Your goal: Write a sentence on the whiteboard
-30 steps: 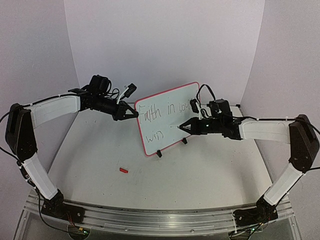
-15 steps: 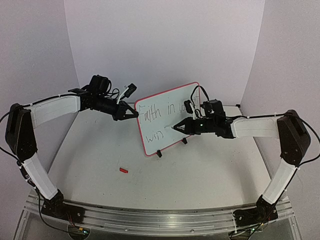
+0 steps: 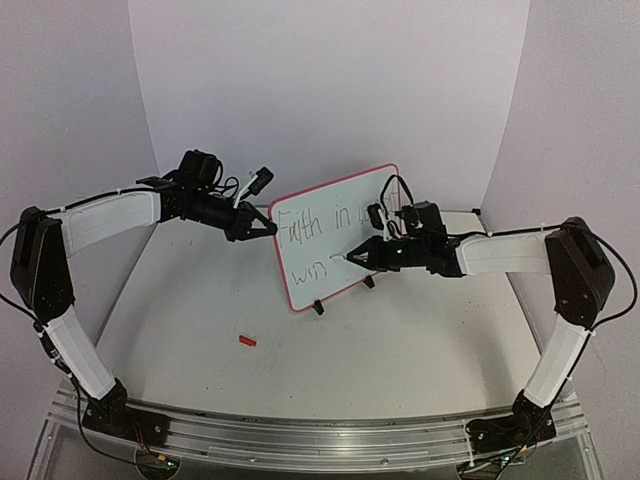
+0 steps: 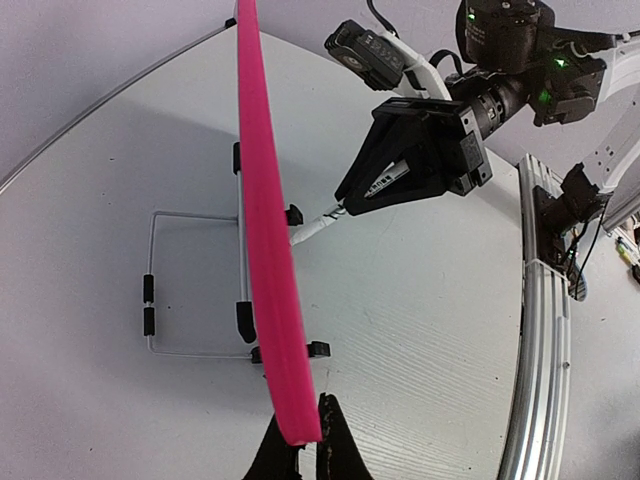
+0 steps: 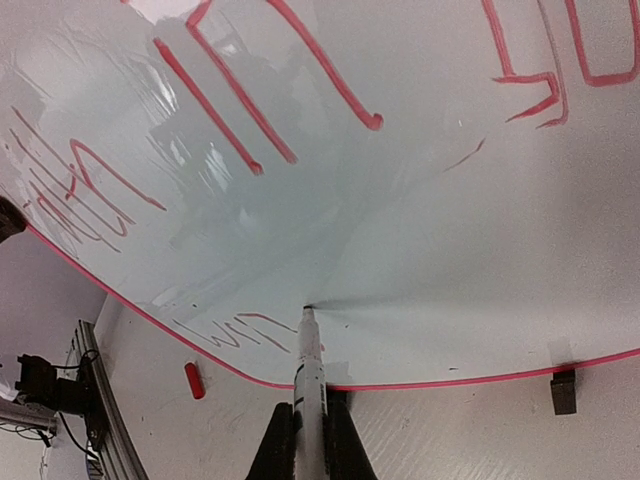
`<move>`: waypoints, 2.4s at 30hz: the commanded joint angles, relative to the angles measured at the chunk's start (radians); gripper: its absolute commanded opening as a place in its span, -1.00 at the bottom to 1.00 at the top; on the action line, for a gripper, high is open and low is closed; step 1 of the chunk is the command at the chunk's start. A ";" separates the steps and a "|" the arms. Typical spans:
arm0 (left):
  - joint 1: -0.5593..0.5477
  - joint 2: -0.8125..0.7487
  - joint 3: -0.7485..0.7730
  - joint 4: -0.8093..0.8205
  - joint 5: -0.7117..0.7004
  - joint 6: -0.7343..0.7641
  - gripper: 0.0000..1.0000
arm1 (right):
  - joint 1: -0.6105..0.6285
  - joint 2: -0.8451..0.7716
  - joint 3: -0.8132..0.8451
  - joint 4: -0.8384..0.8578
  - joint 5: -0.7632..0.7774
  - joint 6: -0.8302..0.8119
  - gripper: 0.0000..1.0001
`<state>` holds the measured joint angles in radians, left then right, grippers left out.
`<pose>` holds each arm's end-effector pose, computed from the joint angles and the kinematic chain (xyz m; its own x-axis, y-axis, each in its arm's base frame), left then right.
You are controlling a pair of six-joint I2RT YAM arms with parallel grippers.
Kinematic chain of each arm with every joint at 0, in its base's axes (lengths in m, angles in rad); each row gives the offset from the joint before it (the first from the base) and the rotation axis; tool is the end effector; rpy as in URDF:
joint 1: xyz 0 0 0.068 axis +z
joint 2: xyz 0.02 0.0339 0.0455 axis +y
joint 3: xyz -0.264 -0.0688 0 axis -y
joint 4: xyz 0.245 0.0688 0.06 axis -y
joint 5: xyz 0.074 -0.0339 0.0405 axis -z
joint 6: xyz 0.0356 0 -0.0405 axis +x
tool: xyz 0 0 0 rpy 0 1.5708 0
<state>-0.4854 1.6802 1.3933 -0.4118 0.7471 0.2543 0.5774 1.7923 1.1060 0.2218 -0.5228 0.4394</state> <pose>0.3226 -0.1975 0.2997 -0.3487 0.3926 -0.8510 0.9198 0.3176 -0.2304 0.3249 0.2328 0.2152 -0.7000 -0.0161 -0.7140 -0.6068 0.5405 0.5828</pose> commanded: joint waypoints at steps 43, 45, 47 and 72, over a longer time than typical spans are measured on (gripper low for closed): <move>-0.038 0.000 -0.007 -0.111 0.019 0.013 -1.00 | 0.014 0.035 0.011 -0.068 0.088 -0.042 -1.00; -0.038 0.001 -0.006 -0.112 0.017 0.013 -1.00 | 0.019 0.044 0.021 -0.068 0.083 -0.042 -1.00; -0.038 0.002 -0.007 -0.111 0.017 0.014 -1.00 | 0.028 0.057 0.036 -0.068 0.078 -0.043 -1.00; -0.038 -0.010 -0.007 -0.112 0.015 0.015 -1.00 | 0.042 -0.098 -0.066 -0.067 0.175 -0.022 -1.00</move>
<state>-0.4950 1.6768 1.3933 -0.4129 0.7376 0.2577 0.6228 1.6966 1.0458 0.1280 -0.3985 0.4148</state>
